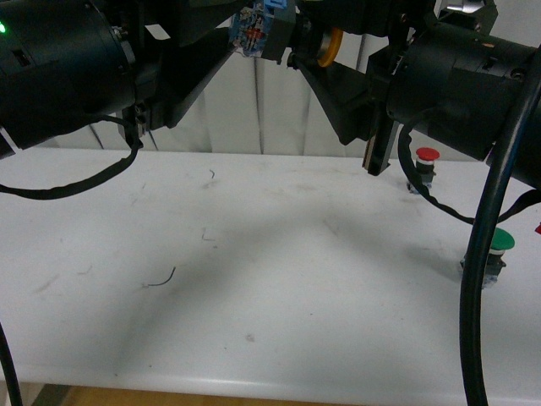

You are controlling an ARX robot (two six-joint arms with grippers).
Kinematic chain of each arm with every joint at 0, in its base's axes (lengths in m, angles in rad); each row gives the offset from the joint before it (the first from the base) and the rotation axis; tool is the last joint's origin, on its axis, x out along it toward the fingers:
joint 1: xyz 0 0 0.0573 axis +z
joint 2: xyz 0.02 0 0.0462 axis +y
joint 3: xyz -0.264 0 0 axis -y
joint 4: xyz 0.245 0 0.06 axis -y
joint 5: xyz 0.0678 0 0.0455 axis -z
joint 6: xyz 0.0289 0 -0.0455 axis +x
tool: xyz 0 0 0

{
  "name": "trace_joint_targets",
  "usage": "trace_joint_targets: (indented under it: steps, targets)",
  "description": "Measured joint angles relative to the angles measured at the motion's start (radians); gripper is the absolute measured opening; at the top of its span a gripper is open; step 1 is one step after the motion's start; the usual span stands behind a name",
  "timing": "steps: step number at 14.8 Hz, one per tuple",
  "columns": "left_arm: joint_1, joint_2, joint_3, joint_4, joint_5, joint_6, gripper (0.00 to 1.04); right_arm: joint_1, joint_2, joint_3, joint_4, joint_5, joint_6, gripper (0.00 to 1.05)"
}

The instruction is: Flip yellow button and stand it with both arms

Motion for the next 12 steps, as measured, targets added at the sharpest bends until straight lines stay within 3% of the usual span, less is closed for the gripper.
trace_joint_targets:
  steps: [2, 3, 4, 10, 12]
  targets:
    - [0.000, -0.005, -0.003, -0.001, 0.000, -0.001, 0.30, 0.001, 0.000, 0.000, 0.000, 0.000, 0.000, 0.36]
    - [-0.001, -0.013, -0.007, 0.001, 0.002, -0.009, 0.67, 0.001, 0.000, 0.000, -0.005, 0.001, -0.013, 0.36]
    - [-0.001, -0.013, -0.007, 0.001, 0.001, -0.011, 0.81, 0.001, 0.000, 0.000, -0.005, 0.003, -0.013, 0.36]
    - [-0.001, -0.013, -0.007, 0.001, 0.001, -0.013, 0.99, 0.001, 0.000, 0.000, -0.005, 0.003, -0.013, 0.36]
    - [-0.001, -0.013, -0.007, 0.001, 0.000, -0.013, 1.00, 0.001, 0.000, 0.000, -0.005, 0.003, -0.013, 0.36]
